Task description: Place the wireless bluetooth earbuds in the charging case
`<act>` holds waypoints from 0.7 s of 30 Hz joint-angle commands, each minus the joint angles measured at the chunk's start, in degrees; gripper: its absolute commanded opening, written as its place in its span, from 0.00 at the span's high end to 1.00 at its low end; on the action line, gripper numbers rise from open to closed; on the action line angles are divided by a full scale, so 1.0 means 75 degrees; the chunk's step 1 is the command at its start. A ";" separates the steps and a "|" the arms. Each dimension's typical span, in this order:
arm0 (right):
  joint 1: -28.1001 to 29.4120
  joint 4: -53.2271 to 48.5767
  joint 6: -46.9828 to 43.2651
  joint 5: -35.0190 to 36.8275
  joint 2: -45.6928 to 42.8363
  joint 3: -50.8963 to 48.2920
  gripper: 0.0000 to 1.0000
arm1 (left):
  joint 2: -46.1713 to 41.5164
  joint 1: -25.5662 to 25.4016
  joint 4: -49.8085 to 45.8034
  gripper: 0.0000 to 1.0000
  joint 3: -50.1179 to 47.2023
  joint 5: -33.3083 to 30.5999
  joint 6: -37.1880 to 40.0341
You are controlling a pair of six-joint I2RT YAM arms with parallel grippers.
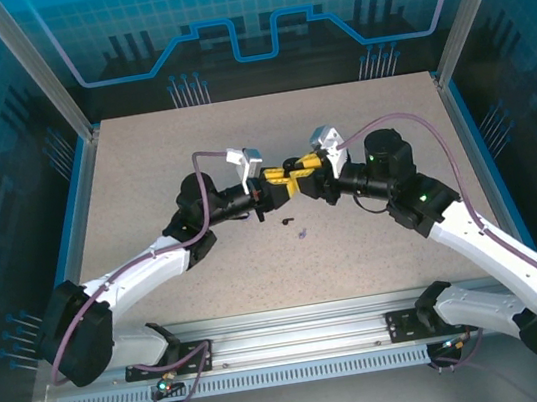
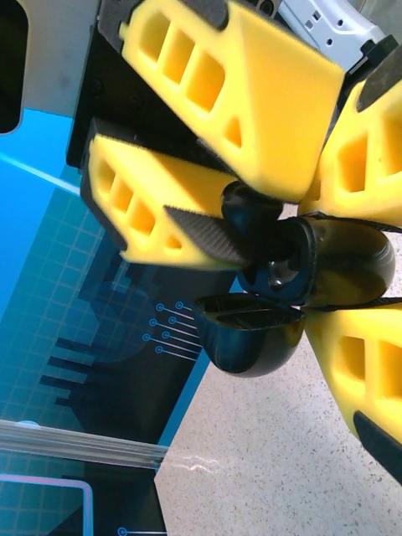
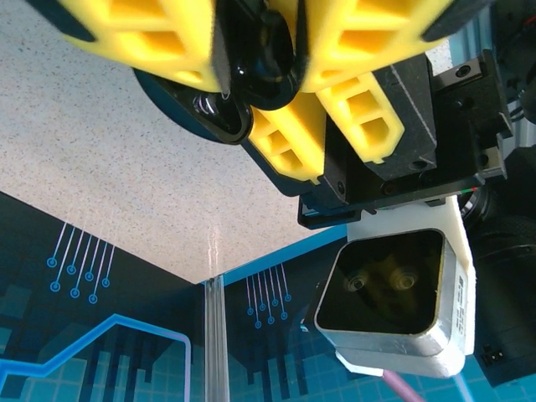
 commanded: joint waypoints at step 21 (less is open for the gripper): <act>0.0172 -0.0694 0.0265 0.0341 -0.0063 0.0928 0.38 | -0.0115 -0.0230 -0.0387 1.00 0.0431 0.0087 0.0598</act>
